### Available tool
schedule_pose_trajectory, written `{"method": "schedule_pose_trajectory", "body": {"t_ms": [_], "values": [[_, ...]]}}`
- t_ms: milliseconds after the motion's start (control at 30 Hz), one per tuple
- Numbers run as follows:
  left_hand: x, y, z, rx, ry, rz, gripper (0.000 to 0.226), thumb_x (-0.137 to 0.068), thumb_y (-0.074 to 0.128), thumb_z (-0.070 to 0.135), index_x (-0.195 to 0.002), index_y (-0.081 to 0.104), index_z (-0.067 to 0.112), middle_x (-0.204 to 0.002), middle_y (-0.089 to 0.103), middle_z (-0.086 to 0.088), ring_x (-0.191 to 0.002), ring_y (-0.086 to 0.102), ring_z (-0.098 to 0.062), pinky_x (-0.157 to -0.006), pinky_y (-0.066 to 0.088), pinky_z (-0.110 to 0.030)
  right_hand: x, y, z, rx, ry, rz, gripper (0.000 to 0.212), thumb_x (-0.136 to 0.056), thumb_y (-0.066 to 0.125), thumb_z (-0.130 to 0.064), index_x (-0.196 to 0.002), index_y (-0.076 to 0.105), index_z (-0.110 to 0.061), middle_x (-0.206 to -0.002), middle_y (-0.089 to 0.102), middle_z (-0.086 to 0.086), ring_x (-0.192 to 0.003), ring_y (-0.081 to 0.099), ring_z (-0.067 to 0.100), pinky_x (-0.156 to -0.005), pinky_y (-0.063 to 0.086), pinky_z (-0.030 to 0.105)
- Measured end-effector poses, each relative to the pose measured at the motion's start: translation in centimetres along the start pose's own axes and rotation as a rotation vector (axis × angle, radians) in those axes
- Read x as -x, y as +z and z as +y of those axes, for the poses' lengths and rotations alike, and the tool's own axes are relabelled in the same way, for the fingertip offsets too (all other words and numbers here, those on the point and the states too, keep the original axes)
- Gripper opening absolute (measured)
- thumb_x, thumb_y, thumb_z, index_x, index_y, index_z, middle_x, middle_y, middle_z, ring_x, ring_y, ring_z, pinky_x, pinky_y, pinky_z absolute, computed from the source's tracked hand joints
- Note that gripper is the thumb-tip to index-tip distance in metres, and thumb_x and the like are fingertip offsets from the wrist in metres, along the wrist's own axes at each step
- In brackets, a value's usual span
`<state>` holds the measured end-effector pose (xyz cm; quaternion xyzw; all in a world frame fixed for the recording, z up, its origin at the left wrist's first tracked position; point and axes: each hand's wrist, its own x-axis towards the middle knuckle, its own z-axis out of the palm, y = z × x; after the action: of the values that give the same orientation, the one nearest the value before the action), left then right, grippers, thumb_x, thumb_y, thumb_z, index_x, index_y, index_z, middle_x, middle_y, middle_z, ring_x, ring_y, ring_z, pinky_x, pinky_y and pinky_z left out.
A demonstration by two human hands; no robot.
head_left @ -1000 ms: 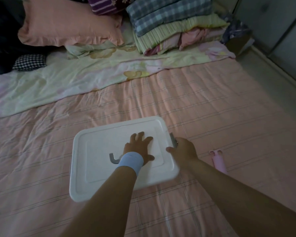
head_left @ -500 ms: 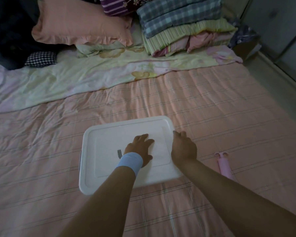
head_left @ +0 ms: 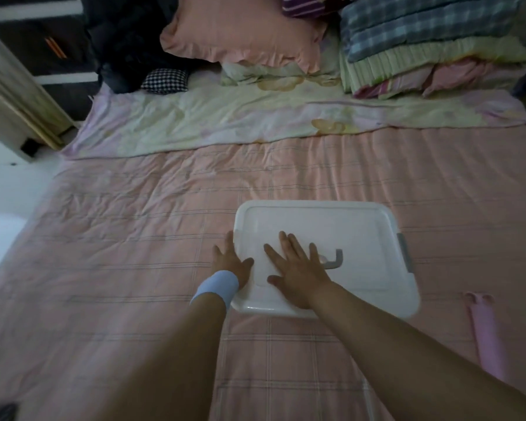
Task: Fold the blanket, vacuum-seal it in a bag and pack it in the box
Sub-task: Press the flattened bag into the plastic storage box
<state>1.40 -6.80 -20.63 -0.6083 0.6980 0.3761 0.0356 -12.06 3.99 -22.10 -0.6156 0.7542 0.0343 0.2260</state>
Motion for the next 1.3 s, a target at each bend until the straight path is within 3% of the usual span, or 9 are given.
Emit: {"method": "schedule_pose_trajectory", "body": {"t_ms": [133, 233, 333, 600, 733, 833, 967, 1100, 1300], "values": [[-0.7, -0.1, -1.1, 0.257, -0.031, -0.048, 0.085, -0.086, 0.069, 0.023, -0.153, 0.016, 0.016, -0.146, 0.042, -0.01, -0.129, 0.046, -0.033, -0.106, 0.038, -0.041, -0.4, 1.2, 0.1, 0.036, -0.006, 0.012, 0.07, -0.103, 0.027, -0.058, -0.159, -0.009, -0.036, -0.165, -0.026, 0.005, -0.152, -0.023, 0.024, -0.12, -0.008, 0.06], [-1.0, -0.5, -1.5, 0.262, -0.043, 0.129, 0.056, -0.077, 0.075, 0.022, -0.126, 0.052, 0.009, -0.125, 0.057, -0.011, -0.102, 0.06, -0.029, -0.088, 0.049, -0.034, -0.7, 1.0, 0.1, 0.037, 0.003, -0.011, 0.069, -0.103, 0.027, -0.058, -0.158, -0.009, -0.037, -0.164, -0.028, 0.004, -0.152, -0.024, 0.023, -0.12, -0.009, 0.06], [-0.5, -1.1, -1.3, 0.2, 0.025, 0.127, 0.037, -0.083, 0.064, 0.011, -0.119, 0.063, 0.012, -0.115, 0.063, -0.01, -0.087, 0.058, -0.023, -0.08, 0.044, -0.023, -0.7, 0.7, -0.2, 0.049, 0.006, -0.016, 0.069, -0.104, 0.028, -0.057, -0.159, -0.009, -0.037, -0.165, -0.026, 0.005, -0.152, -0.022, 0.024, -0.121, -0.007, 0.06], [0.3, -1.1, -0.1, -0.005, 0.074, 0.124, 0.056, -0.091, 0.051, 0.006, -0.144, 0.042, 0.019, -0.124, 0.058, -0.007, -0.095, 0.053, -0.021, -0.087, 0.044, -0.027, -0.6, -0.1, -0.2, -0.024, -0.008, -0.031, 0.071, -0.103, 0.036, -0.055, -0.16, -0.002, -0.037, -0.166, -0.021, 0.004, -0.154, -0.018, 0.023, -0.121, -0.006, 0.058], [1.7, 0.4, 1.8, -0.279, 0.142, 0.065, 0.076, -0.091, 0.049, 0.017, -0.153, 0.006, 0.03, -0.158, 0.008, -0.005, -0.136, 0.029, -0.03, -0.106, 0.036, -0.042, 1.4, -1.9, 2.1, -0.122, -0.001, 0.036, 0.064, -0.101, 0.049, -0.045, -0.158, 0.022, -0.034, -0.168, -0.013, 0.004, -0.155, -0.012, 0.021, -0.122, -0.003, 0.058], [1.8, 1.3, 2.9, -0.368, 0.079, 0.052, 0.083, -0.088, 0.053, 0.051, -0.153, 0.003, 0.038, -0.159, -0.005, -0.006, -0.14, 0.02, -0.033, -0.108, 0.033, -0.044, 3.7, -3.0, 6.3, -0.128, 0.219, 0.146, 0.063, -0.099, 0.05, -0.045, -0.155, 0.023, -0.033, -0.167, -0.018, 0.007, -0.153, -0.018, 0.027, -0.118, 0.001, 0.068], [1.6, 1.9, 4.0, -0.418, -0.019, 0.003, 0.106, -0.071, 0.062, 0.072, -0.15, -0.004, 0.045, -0.158, -0.013, -0.011, -0.143, 0.011, -0.037, -0.112, 0.03, -0.047, 6.8, -3.2, 12.9, -0.295, 0.66, 0.137, 0.1, -0.084, 0.065, -0.063, -0.156, 0.0, -0.043, -0.164, -0.025, 0.008, -0.152, -0.01, 0.04, -0.115, 0.018, 0.068], [0.9, 2.0, 4.0, -0.298, -0.141, -0.01, 0.122, -0.059, 0.073, 0.071, -0.149, -0.006, 0.047, -0.155, 0.009, -0.016, -0.141, 0.02, -0.04, -0.109, 0.032, -0.052, 7.7, -1.7, 14.8, -0.599, 0.755, 0.071, 0.116, -0.076, 0.072, -0.065, -0.157, -0.007, -0.042, -0.157, 0.014, 0.021, -0.137, 0.034, 0.045, -0.111, 0.037, 0.049], [-0.2, 0.0, 2.8, -0.132, -0.136, 0.145, 0.105, -0.059, 0.078, 0.062, -0.144, 0.019, 0.046, -0.135, 0.042, -0.014, -0.125, 0.042, -0.036, -0.1, 0.042, -0.05, 6.1, -1.9, 12.5, -0.57, 0.787, 0.207, 0.114, -0.067, 0.077, -0.066, -0.156, 0.013, -0.039, -0.15, 0.027, 0.014, -0.133, 0.037, 0.038, -0.107, 0.04, 0.047]]}}
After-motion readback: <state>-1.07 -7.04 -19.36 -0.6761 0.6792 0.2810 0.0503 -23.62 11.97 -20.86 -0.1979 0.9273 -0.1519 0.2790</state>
